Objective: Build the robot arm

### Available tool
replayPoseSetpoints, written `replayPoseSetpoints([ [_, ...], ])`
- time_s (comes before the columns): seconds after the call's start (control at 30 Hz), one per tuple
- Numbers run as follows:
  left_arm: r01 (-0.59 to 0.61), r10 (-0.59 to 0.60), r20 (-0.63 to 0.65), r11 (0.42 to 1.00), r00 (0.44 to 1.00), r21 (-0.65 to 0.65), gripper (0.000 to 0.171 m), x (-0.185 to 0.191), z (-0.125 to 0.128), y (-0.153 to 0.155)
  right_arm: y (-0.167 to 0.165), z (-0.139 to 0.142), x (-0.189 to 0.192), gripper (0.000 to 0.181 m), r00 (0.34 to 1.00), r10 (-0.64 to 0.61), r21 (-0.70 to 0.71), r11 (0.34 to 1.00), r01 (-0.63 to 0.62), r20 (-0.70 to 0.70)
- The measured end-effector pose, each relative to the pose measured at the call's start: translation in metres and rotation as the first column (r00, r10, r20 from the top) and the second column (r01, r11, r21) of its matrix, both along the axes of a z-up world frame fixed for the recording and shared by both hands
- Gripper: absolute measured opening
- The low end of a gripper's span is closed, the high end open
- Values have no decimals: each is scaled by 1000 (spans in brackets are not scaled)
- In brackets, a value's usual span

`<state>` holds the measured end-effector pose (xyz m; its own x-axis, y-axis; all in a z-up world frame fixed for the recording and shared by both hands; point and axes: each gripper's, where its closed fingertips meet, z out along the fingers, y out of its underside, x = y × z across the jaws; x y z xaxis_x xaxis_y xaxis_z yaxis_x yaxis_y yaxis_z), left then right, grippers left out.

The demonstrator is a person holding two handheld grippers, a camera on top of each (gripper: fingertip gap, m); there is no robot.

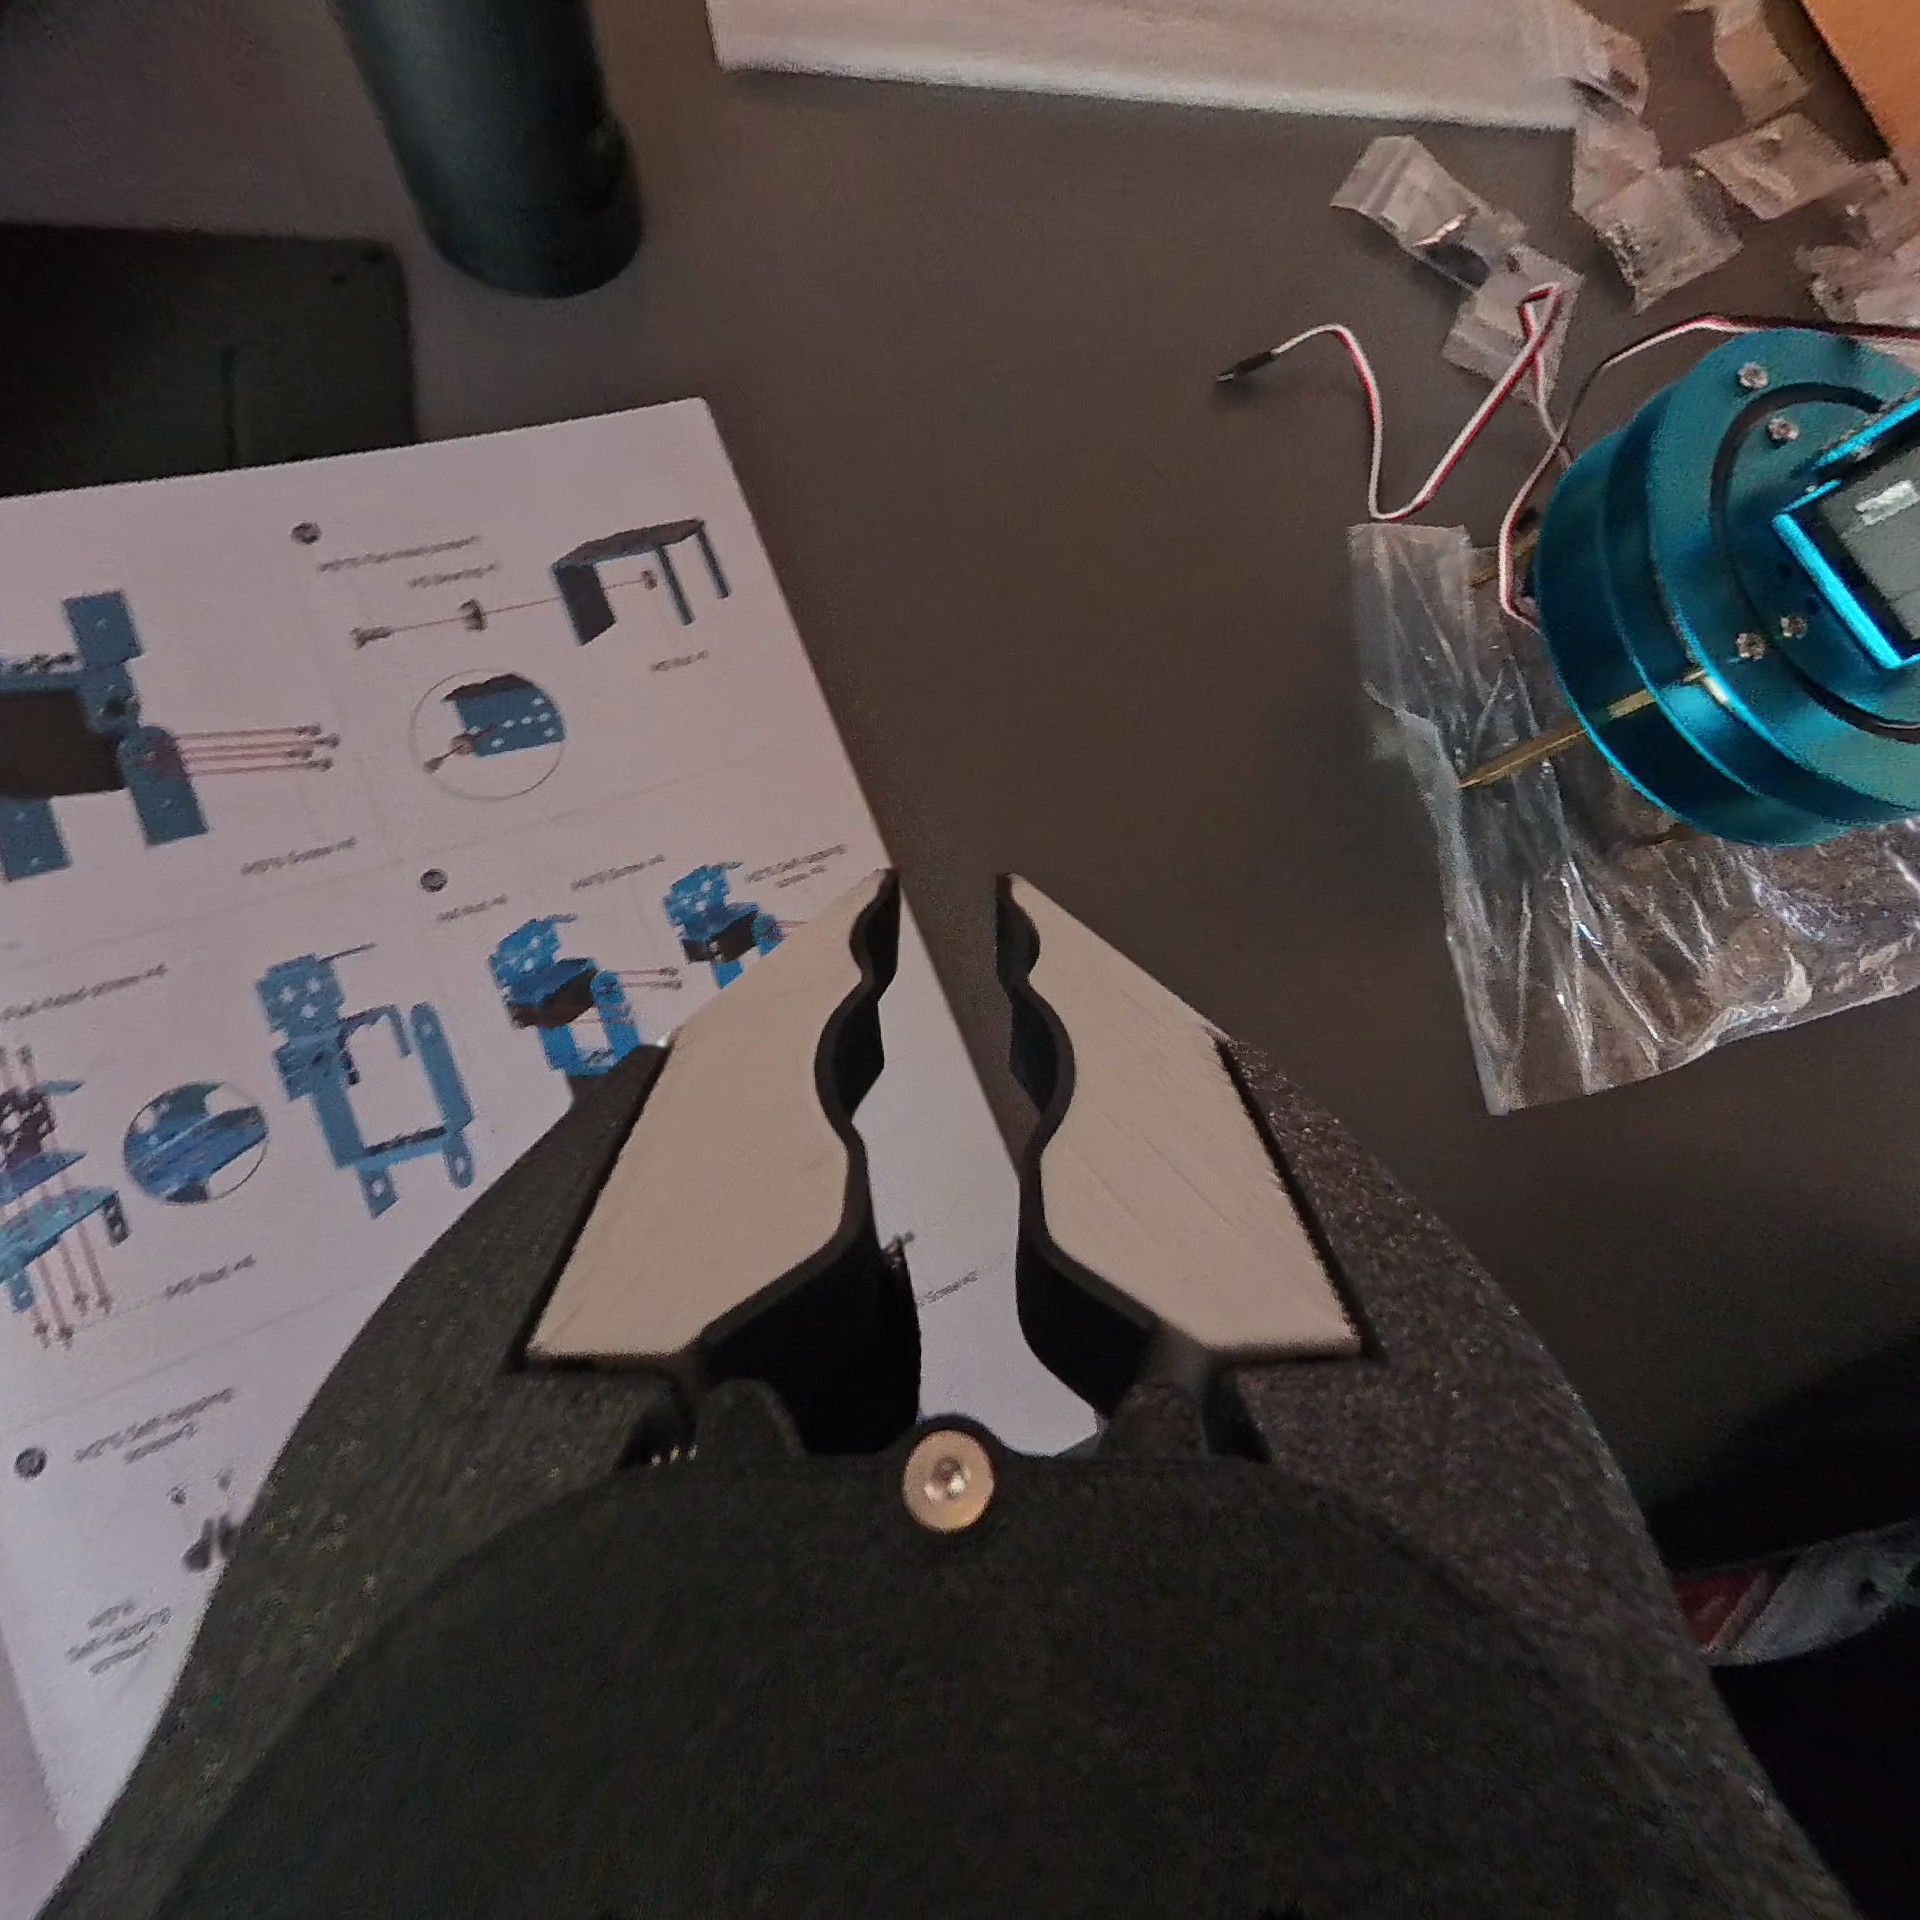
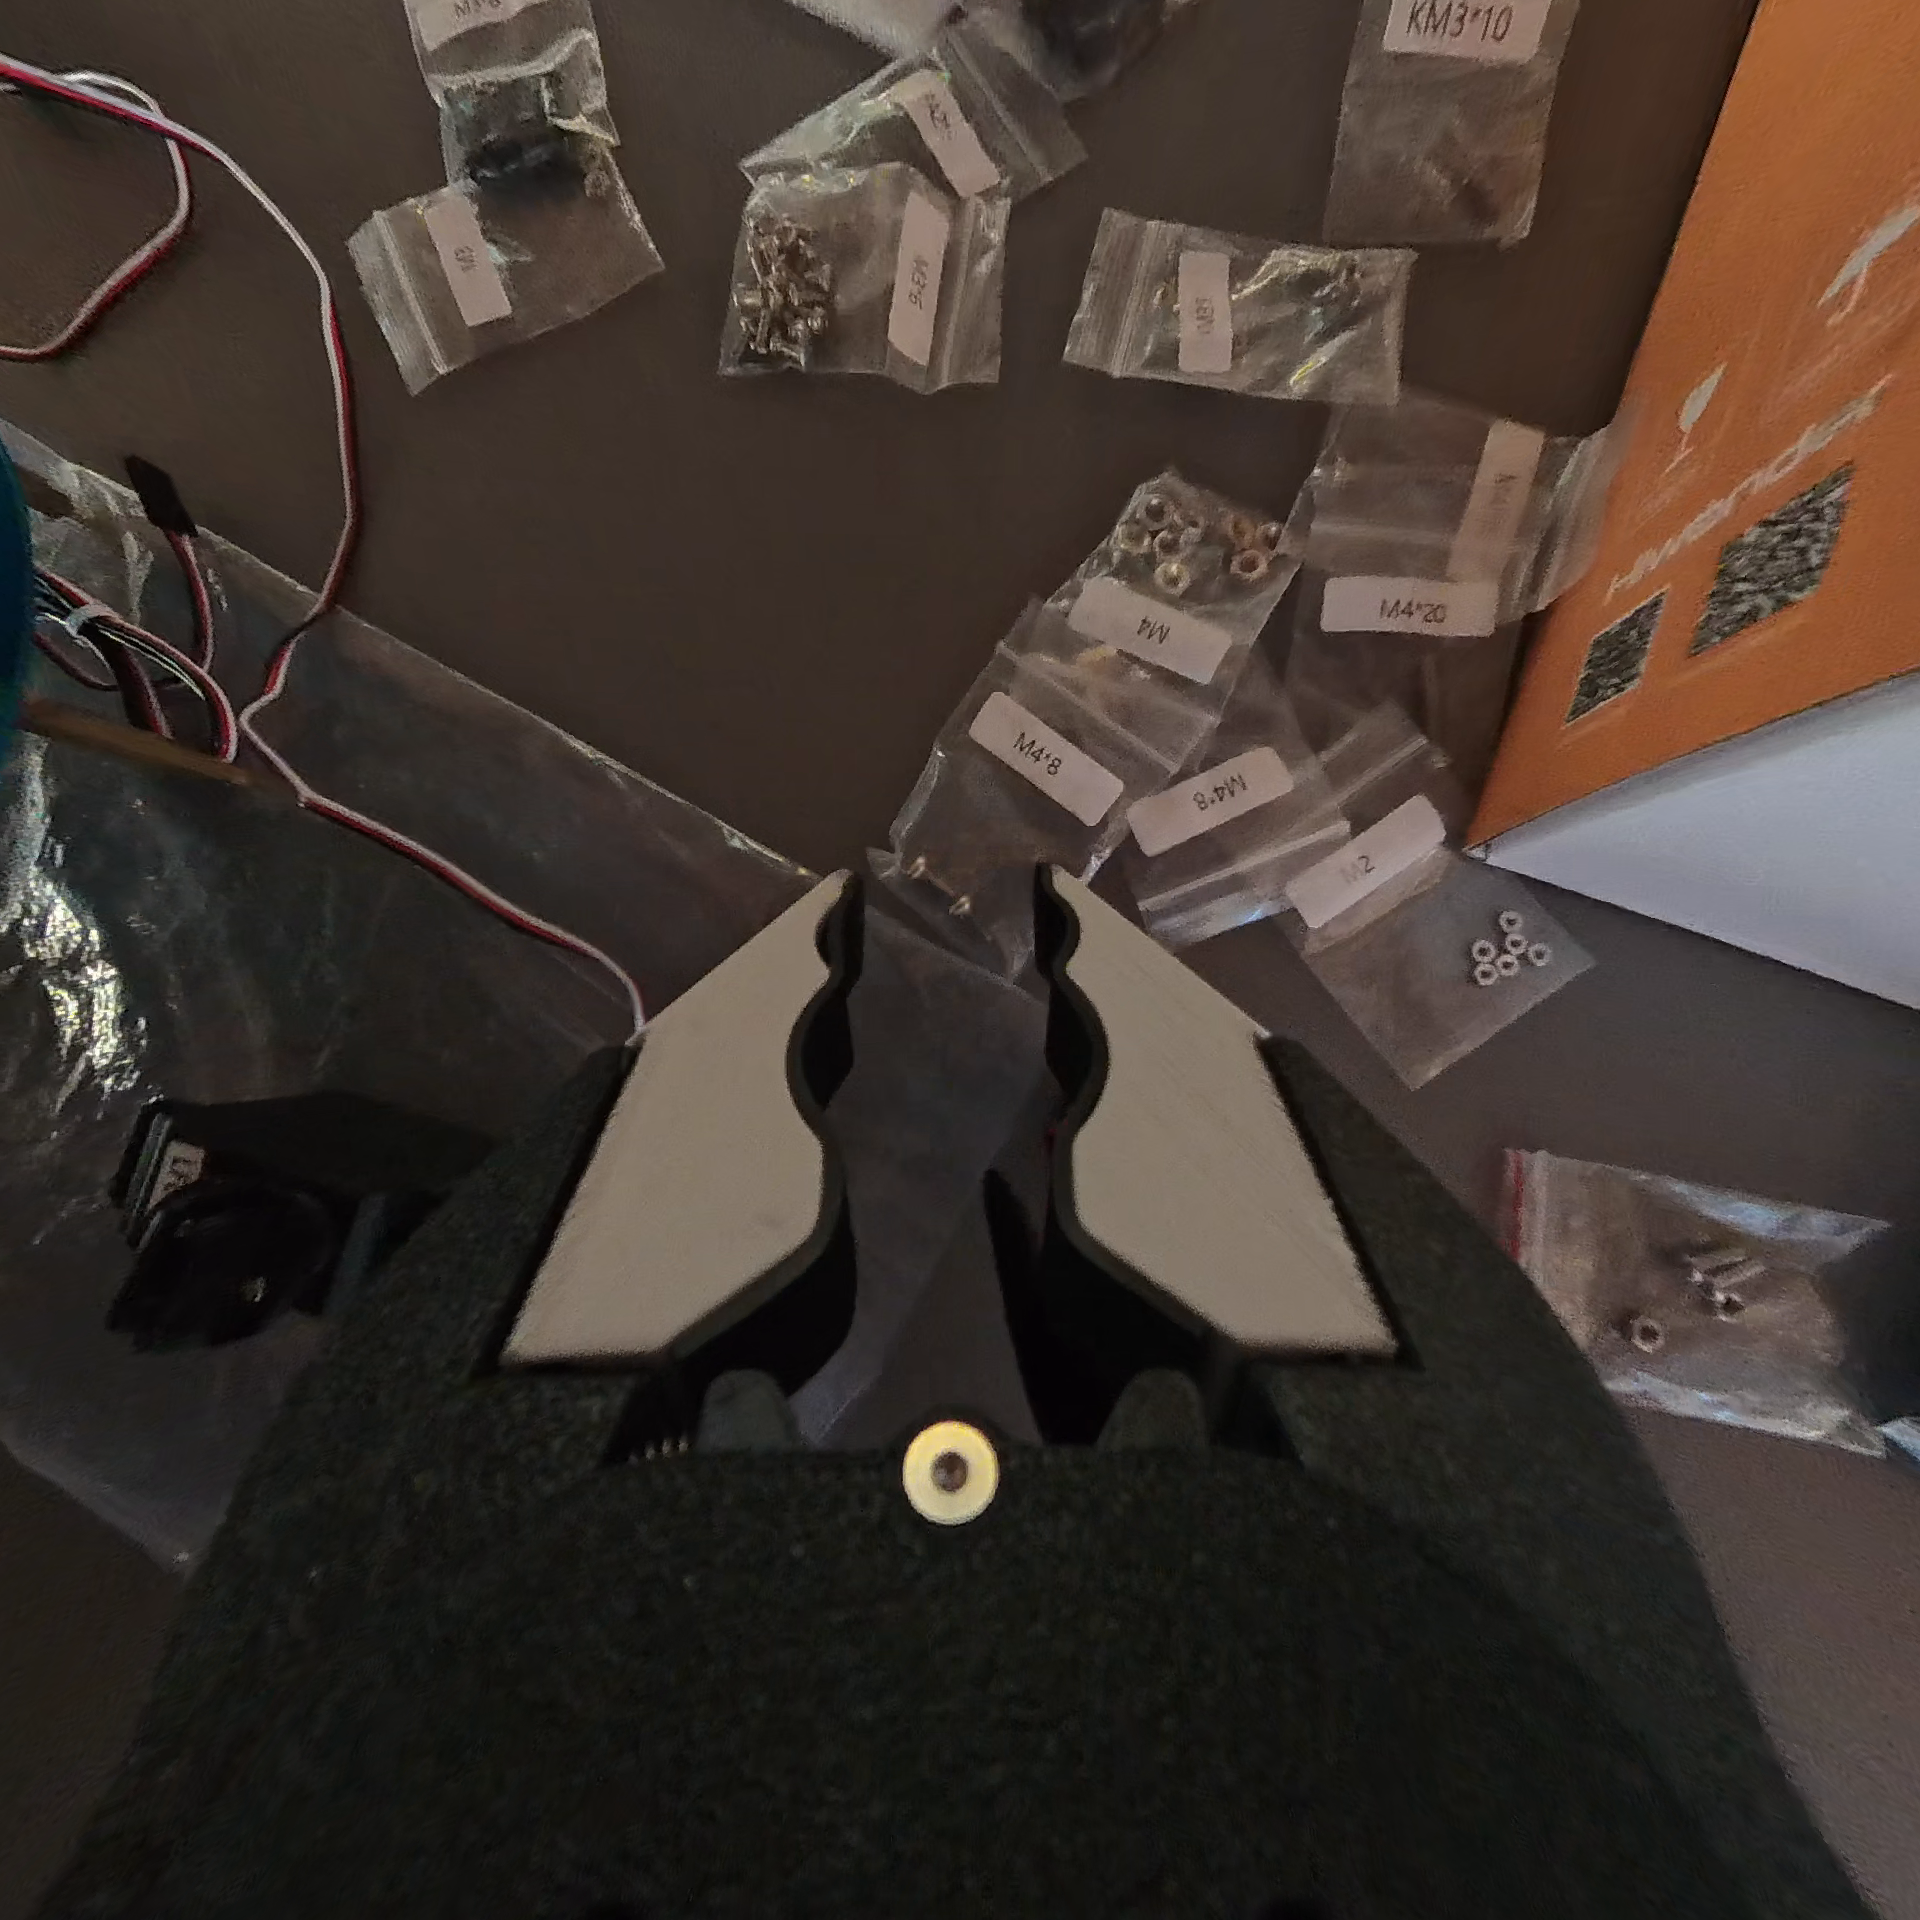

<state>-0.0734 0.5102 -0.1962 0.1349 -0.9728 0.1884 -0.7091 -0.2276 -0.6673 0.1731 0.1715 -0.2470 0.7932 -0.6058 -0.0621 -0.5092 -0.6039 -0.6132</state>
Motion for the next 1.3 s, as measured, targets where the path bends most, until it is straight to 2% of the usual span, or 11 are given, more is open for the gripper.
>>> replayPoseSetpoints([
  [0.4, 1, -1, -2, 1000, 1000, 24, 17, 4, 4, -24, 80, 1, 9, 32, 991, 120, 114, 987, -114, -54],
  [0.47, -11, 11, 0, 1000, 1000, 28, 17, 2, 5, -25, 70, 7, 18, 33, 995, 100, 87, 991, -97, -25],
  [0.57, -40, 40, 5, 999, 999, 21, 17, -1, 6, -25, 28, 19, 37, 32, 999, -12, 75, 997, 10, 33],
  [0.67, -48, 48, 5, 999, 999, 14, 17, -3, 6, -27, -3, 13, 51, 34, 995, -98, 46, 994, 96, 36],
  [0.77, -50, 50, 3, 998, 999, 26, 17, -5, 5, -30, 6, 3, 49, 33, 996, -80, 66, 994, 82, -32],
  [0.87, -66, 65, 9, 997, 998, 29, 17, -9, 9, -32, 13, 4, 47, 8, 998, -54, 69, 996, 57, -43],
  [0.97, -80, 80, 22, 996, 997, 34, 17, -16, 13, -36, 11, 23, 42, 0, 1000, -1, 82, 997, 1, -1],
  [1.07, -65, 64, 22, 997, 998, 41, 17, -24, 12, -50, 9, 55, 23, 1, 994, 114, 150, 982, -113, 5],
  [1.17, -27, 26, 60, 999, 998, 22, 17, -26, 17, -81, 4, 91, -13, 1, 964, 263, 328, 915, -234, -47],
  [1.27, 18, -19, 79, 1000, 997, 22, 17, -30, 16, -122, -7, 95, -70, 0, 888, 350, 526, 836, -153, -297],
  [1.3, 26, -28, 83, 999, 996, 24, 17, -32, 15, -136, -15, 86, -81, 1, 889, 317, 536, 838, -99, -331],
])
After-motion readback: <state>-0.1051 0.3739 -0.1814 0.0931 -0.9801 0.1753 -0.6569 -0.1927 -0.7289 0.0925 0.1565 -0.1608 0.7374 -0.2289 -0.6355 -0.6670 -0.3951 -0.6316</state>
